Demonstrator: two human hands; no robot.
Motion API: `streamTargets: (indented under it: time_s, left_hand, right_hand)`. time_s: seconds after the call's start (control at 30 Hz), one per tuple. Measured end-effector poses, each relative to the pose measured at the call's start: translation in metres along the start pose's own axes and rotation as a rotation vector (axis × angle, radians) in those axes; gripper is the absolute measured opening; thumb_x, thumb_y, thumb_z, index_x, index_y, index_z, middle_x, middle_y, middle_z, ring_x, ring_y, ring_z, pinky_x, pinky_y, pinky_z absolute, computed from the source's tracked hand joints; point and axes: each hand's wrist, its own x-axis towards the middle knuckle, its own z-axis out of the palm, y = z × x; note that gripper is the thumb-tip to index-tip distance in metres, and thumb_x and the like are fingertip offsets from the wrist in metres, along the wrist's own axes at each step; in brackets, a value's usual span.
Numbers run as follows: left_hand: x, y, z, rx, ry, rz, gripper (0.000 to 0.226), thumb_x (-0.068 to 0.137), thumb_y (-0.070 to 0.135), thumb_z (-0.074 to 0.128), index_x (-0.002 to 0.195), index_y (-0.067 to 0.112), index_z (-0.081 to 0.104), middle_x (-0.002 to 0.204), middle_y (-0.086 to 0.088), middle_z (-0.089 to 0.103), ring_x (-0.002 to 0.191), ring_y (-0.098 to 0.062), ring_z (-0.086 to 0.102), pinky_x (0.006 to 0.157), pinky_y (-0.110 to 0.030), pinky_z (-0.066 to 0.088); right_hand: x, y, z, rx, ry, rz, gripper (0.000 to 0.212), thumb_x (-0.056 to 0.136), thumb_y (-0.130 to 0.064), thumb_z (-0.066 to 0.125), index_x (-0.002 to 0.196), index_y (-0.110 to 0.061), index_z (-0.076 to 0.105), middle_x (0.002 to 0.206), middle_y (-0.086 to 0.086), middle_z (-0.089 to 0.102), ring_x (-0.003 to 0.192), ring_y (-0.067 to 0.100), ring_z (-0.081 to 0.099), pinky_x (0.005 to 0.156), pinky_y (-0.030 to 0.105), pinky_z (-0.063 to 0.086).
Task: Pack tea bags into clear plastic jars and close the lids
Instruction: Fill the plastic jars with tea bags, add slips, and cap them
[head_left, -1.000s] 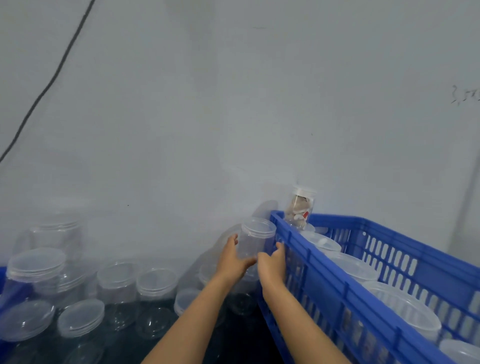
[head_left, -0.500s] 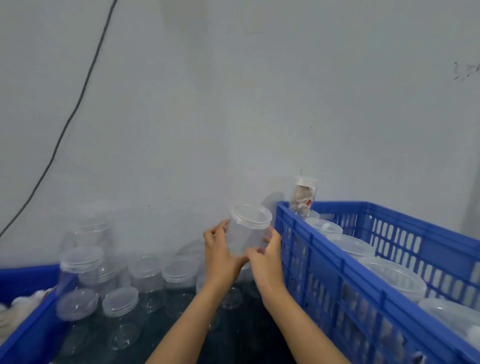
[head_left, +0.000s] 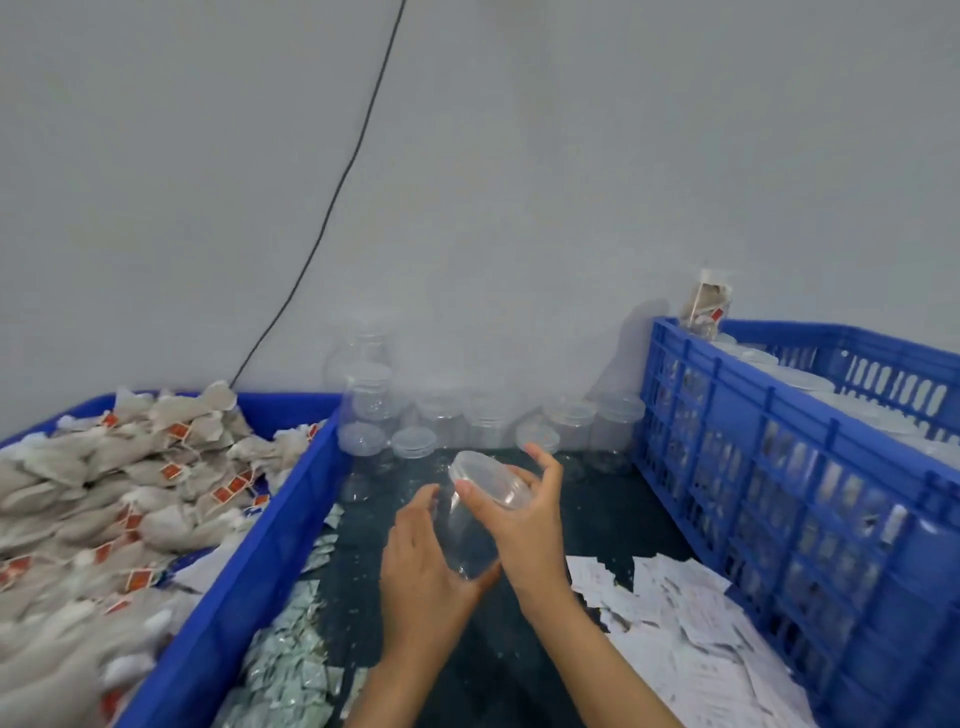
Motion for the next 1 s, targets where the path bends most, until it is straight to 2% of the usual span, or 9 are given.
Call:
streamTargets:
  time_s: [0.13,0.33,0.43,0.53,0.63,0.7,0.8,0.9,1.0]
  left_hand:
    - [-0.015,-0.022,-0.01,0.052,-0.116,0.0,0.101,0.051,0.055,0.086,0.136,0.026,0.039,0.122,0.02,0.053,0.111,-0.006,0.054,0.094,-0.031,0.047]
    - [-0.008,-0.029,-0.011,0.132,-0.267,0.064,0.09,0.045,0.058,0.075,0.127,0.04,0.04,0.108,0.029,0.053,0.101,-0.003,0.053,0.09,-0.022,0.04]
    - [-0.003,-0.037,-0.02,-0.102,-0.487,-0.036,0.086,0.047,0.052,0.085,0.12,0.049,0.038,0.108,0.027,0.061,0.103,0.002,0.059,0.092,-0.024,0.047]
    - [-0.005,-0.045,-0.028,-0.43,-0.711,-0.1,0.078,0.058,0.03,0.091,0.119,0.044,0.045,0.117,0.015,0.065,0.112,-0.007,0.061,0.093,-0.024,0.05]
    - [-0.009,-0.04,-0.028,-0.306,-0.513,-0.074,0.083,0.053,0.039,0.09,0.12,0.047,0.042,0.113,0.023,0.063,0.104,0.002,0.061,0.09,-0.017,0.048]
    - [-0.008,-0.035,-0.029,-0.086,-0.342,0.008,0.09,0.05,0.051,0.086,0.127,0.046,0.039,0.114,0.028,0.057,0.103,0.004,0.056,0.091,-0.018,0.044]
    - [-0.01,-0.033,-0.025,0.234,-0.219,0.227,0.094,0.053,0.055,0.08,0.136,0.028,0.044,0.122,0.019,0.055,0.108,-0.006,0.053,0.095,-0.022,0.037]
    - [-0.012,-0.037,-0.021,0.324,-0.168,0.34,0.09,0.053,0.052,0.08,0.132,0.019,0.052,0.12,0.01,0.06,0.106,-0.014,0.059,0.092,-0.028,0.043]
    - [-0.009,-0.039,-0.026,0.181,-0.294,0.196,0.095,0.051,0.06,0.079,0.135,0.041,0.038,0.124,0.029,0.052,0.113,0.004,0.05,0.096,-0.014,0.031]
  right_hand:
    - [-0.02,0.025,-0.003,-0.086,-0.016,0.044,0.075,0.067,-0.034,0.086,0.132,-0.029,0.05,0.115,-0.016,0.059,0.103,-0.001,0.059,0.08,0.012,0.049]
    - [-0.025,0.044,-0.016,0.048,-0.027,0.065,0.056,0.062,-0.035,0.088,0.113,-0.027,0.068,0.117,-0.01,0.063,0.102,-0.001,0.063,0.084,0.019,0.052]
    - [-0.021,0.041,-0.027,0.034,-0.199,0.012,0.05,0.062,-0.036,0.082,0.11,-0.028,0.073,0.116,-0.004,0.062,0.107,0.007,0.063,0.086,0.02,0.05]
    - [-0.016,0.034,-0.042,0.03,-0.475,-0.021,0.054,0.069,-0.035,0.077,0.122,-0.025,0.067,0.132,-0.003,0.057,0.123,0.014,0.055,0.098,0.028,0.046]
    - [-0.016,0.037,-0.052,0.102,-0.509,0.046,0.072,0.072,-0.034,0.072,0.14,-0.029,0.048,0.145,-0.004,0.048,0.135,0.01,0.043,0.108,0.035,0.038]
    - [-0.02,0.04,-0.049,0.075,-0.423,0.108,0.085,0.065,-0.052,0.074,0.142,-0.042,0.038,0.146,-0.012,0.043,0.133,-0.001,0.04,0.107,0.03,0.038]
    - [-0.025,0.045,-0.039,-0.069,-0.332,0.139,0.1,0.051,-0.073,0.073,0.139,-0.05,0.031,0.134,-0.011,0.045,0.123,0.002,0.05,0.104,0.031,0.043]
    - [-0.029,0.05,-0.031,-0.107,-0.241,0.109,0.089,0.055,-0.059,0.078,0.133,-0.045,0.038,0.119,-0.006,0.052,0.11,0.008,0.057,0.096,0.031,0.049]
    - [-0.026,0.05,-0.038,0.013,-0.278,0.11,0.081,0.053,-0.037,0.086,0.126,-0.035,0.053,0.118,-0.002,0.061,0.107,0.01,0.062,0.087,0.028,0.052]
